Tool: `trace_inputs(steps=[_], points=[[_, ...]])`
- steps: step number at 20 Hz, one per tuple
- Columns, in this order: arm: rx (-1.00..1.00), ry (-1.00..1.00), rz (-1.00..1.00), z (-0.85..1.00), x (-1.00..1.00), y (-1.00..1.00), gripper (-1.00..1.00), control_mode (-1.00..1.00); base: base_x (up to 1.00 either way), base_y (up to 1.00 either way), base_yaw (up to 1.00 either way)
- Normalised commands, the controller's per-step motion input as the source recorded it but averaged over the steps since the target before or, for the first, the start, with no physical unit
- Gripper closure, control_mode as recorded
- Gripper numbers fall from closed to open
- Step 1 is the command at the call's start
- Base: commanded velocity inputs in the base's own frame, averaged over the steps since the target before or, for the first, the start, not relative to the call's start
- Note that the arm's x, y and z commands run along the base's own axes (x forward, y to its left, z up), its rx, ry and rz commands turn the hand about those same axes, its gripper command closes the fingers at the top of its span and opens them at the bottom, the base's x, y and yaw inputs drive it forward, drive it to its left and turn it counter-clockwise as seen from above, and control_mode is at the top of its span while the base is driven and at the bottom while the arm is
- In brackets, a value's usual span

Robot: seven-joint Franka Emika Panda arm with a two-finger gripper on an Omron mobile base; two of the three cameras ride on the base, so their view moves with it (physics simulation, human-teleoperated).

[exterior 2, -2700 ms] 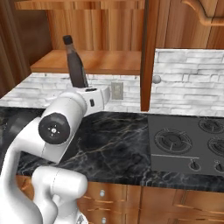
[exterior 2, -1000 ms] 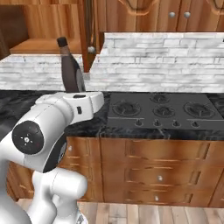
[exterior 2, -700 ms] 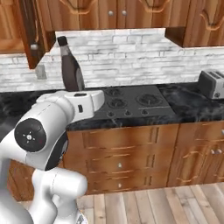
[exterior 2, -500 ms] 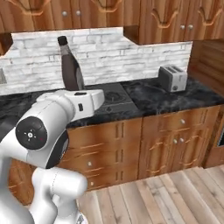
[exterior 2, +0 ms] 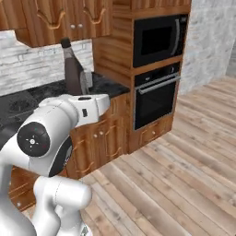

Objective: Move the condiment bottle and syrup bottle from the cabinet to the dining counter.

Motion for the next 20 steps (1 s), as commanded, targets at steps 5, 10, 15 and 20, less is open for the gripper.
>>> trace_inputs(steps=[5, 10, 15, 20], points=[[0.0, 0.0, 0.0, 0.0, 0.0, 0.0, 1.0, 1.0, 0.0, -1.0, -0.6], [0.0, 0.0, 0.0, 0.0, 0.0, 0.0, 1.0, 1.0, 0.0, -0.68, -0.48], [0.0, 0.0, 0.0, 0.0, 0.0, 0.0, 1.0, 1.0, 0.01, -0.54, -0.28], [0.0, 0.0, 0.0, 0.0, 0.0, 0.0, 1.0, 1.0, 0.24, -1.0, -0.25]])
